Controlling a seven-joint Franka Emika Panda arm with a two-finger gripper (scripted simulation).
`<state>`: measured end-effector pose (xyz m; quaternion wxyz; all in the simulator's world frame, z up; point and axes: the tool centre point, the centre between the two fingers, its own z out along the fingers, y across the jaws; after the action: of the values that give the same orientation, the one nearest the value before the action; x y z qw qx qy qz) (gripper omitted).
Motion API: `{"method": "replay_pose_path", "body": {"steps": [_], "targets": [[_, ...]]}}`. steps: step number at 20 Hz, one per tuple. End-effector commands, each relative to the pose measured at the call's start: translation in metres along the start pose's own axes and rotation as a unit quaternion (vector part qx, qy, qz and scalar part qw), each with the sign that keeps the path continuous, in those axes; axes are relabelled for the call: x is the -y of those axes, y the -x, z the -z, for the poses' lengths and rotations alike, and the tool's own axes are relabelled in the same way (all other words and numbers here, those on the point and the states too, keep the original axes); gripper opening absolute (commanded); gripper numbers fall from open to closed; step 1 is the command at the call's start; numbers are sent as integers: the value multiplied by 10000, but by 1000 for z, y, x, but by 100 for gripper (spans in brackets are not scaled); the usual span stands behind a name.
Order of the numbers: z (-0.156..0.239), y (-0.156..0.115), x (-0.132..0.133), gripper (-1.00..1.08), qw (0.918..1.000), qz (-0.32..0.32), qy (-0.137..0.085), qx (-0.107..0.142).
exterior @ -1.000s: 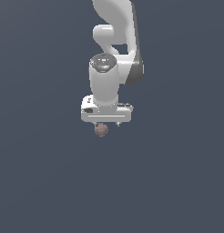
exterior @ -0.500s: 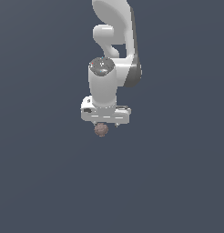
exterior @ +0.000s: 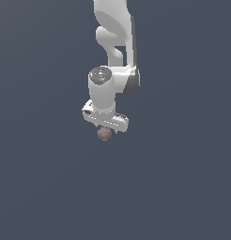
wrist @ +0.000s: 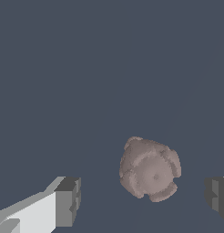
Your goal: Pick up the object and move it to a goal position.
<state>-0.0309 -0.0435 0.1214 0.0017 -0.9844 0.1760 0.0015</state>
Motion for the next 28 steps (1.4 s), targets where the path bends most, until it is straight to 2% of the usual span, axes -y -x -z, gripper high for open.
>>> {"method": "replay_pose_path", "body": {"steps": [1,7,12,21,28], "targets": [[-9,5,-7,100,9993,-367,0,-4],[-24,13,-19,100,9950,-994,5,-12],[-30,17,-24,100,9918,-1278,10,-18],[-37,18,-26,100,9912,-1324,12,-17],[-68,19,-26,100,9909,-1342,13,-19]]}}
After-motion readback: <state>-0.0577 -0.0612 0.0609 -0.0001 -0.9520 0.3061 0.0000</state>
